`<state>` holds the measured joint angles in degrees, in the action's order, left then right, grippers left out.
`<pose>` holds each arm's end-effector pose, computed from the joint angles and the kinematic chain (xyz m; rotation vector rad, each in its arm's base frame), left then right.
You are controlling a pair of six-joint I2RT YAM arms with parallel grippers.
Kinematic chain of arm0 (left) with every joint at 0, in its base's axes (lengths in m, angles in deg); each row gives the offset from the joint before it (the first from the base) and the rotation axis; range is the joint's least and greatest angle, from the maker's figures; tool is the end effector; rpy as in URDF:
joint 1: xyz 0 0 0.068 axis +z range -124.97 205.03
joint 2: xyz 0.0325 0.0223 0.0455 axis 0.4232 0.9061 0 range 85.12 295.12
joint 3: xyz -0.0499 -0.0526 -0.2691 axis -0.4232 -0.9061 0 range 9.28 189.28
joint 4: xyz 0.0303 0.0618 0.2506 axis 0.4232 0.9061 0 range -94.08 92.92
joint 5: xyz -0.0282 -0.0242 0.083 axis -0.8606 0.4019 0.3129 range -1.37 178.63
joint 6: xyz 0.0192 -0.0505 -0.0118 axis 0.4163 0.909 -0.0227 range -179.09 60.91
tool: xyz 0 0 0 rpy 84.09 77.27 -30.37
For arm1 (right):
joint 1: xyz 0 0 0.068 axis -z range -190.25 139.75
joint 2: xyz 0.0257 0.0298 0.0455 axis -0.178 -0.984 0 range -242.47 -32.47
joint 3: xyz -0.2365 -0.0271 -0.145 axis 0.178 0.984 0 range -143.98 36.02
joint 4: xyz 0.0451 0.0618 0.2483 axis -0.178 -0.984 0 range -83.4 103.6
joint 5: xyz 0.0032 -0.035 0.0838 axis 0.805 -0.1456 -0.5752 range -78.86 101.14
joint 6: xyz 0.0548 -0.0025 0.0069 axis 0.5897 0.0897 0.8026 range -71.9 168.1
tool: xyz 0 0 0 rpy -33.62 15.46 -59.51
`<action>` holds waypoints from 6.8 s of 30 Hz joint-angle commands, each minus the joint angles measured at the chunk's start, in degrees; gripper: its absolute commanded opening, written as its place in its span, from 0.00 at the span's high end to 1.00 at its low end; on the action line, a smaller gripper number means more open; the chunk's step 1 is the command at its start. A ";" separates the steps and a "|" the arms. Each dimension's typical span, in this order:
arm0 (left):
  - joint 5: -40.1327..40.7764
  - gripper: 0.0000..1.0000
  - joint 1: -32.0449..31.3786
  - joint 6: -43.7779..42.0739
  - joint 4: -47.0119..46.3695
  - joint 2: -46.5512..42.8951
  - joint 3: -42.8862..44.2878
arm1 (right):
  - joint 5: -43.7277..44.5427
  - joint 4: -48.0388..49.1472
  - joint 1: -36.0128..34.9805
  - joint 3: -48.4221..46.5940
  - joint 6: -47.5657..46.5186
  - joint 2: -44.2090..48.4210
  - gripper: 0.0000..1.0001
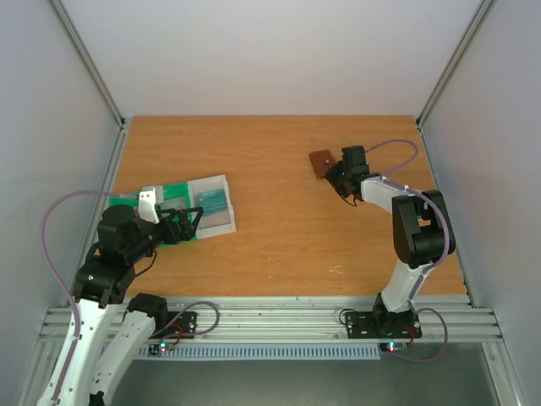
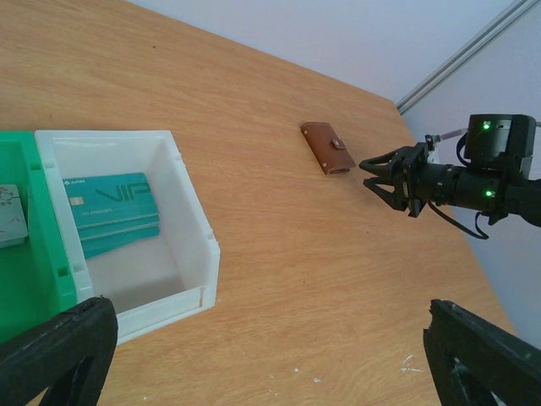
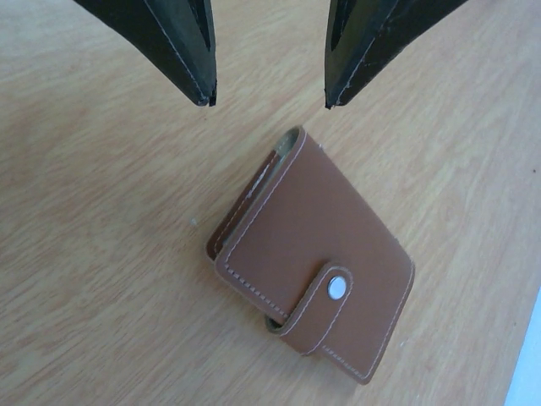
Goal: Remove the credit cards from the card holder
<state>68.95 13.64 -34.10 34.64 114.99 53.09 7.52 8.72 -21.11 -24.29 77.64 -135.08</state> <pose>0.1023 -0.0334 0.3190 -0.0168 2.0558 -0.7449 0.3679 0.0731 0.1760 0.3650 2.4038 0.4013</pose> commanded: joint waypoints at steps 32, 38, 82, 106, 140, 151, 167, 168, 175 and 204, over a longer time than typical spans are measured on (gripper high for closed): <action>0.01 0.01 -0.29 -0.23 -3.15 2.01 -0.50 | -9.65 22.82 4.51 -0.18 10.30 -14.17 0.98; 4.35 0.01 -0.27 -0.57 0.24 3.07 0.73 | -13.40 21.96 5.83 1.37 6.72 -11.00 0.99; -5.17 0.14 -6.80 7.00 4.00 16.08 3.10 | -17.84 -5.99 -29.66 34.70 8.32 30.19 0.85; -10.56 0.24 -9.34 11.98 -8.65 19.06 -7.28 | -13.28 -32.43 -30.50 2.19 -26.99 10.32 0.63; -11.88 0.02 -9.52 12.89 -11.05 13.38 -10.40 | -14.38 -39.57 -32.80 3.41 -16.04 16.03 0.64; -10.30 0.01 -9.52 10.32 -7.59 9.05 -7.97 | -3.74 -40.20 -37.92 -0.80 -16.83 7.98 0.65; -7.53 0.01 -9.51 7.49 -1.65 6.77 -5.32 | 13.51 -44.01 -45.92 -5.34 -18.75 -2.87 0.74; -7.25 0.01 -9.52 7.28 -1.43 6.76 -5.29 | 14.04 -44.03 -46.19 -5.38 -18.68 -3.01 0.77; -7.71 0.01 -9.53 7.90 -1.89 6.96 -5.92 | 12.80 -42.05 -46.72 -4.39 -18.91 -1.73 0.97; -12.30 0.21 -9.52 11.92 -7.18 19.27 -7.69 | -2.86 -28.23 -46.61 4.16 -11.43 23.49 0.99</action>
<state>58.00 4.37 -23.06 31.23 133.66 45.77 6.30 -22.34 -67.49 -21.32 62.69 -116.15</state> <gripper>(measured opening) 0.791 0.015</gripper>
